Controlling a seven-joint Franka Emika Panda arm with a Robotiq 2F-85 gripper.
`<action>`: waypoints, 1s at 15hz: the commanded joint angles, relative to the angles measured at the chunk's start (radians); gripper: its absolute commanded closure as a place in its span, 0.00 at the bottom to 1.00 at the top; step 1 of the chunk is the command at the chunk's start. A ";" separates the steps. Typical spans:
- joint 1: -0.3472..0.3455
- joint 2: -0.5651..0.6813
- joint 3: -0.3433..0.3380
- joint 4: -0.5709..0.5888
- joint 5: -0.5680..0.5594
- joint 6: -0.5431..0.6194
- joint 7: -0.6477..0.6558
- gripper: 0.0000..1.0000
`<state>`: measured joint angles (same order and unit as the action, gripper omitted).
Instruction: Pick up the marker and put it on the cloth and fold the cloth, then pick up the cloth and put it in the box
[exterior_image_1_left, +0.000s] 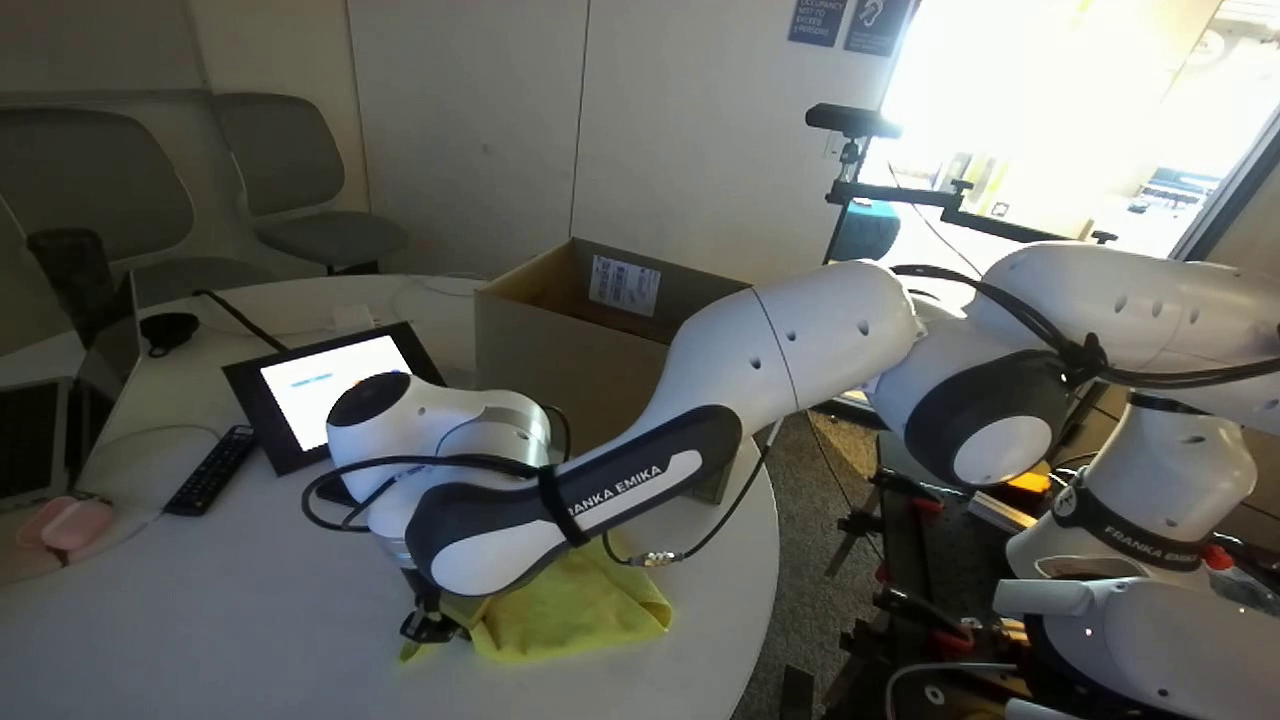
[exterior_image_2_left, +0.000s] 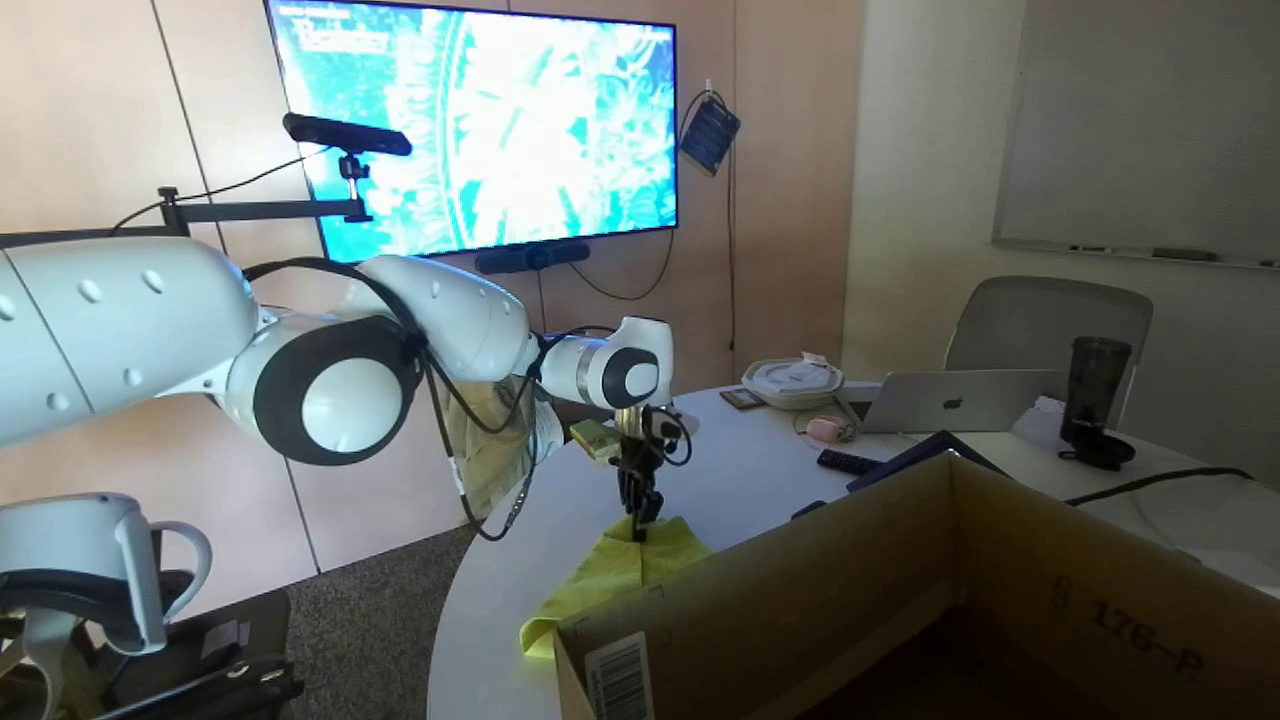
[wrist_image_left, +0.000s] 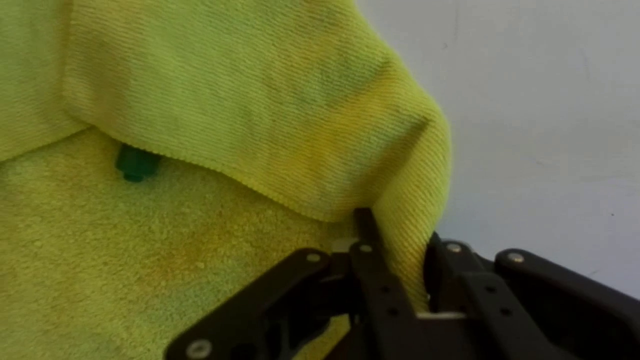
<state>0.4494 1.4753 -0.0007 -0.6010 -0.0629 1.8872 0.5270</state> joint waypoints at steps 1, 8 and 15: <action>0.009 -0.052 -0.025 -0.041 -0.021 -0.058 0.017 0.85; 0.029 -0.114 -0.082 -0.101 -0.065 -0.143 0.050 0.84; 0.051 -0.263 -0.135 -0.357 -0.091 -0.124 0.137 0.86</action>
<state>0.4792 1.3349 -0.1105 -0.7670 -0.1348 1.7516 0.6107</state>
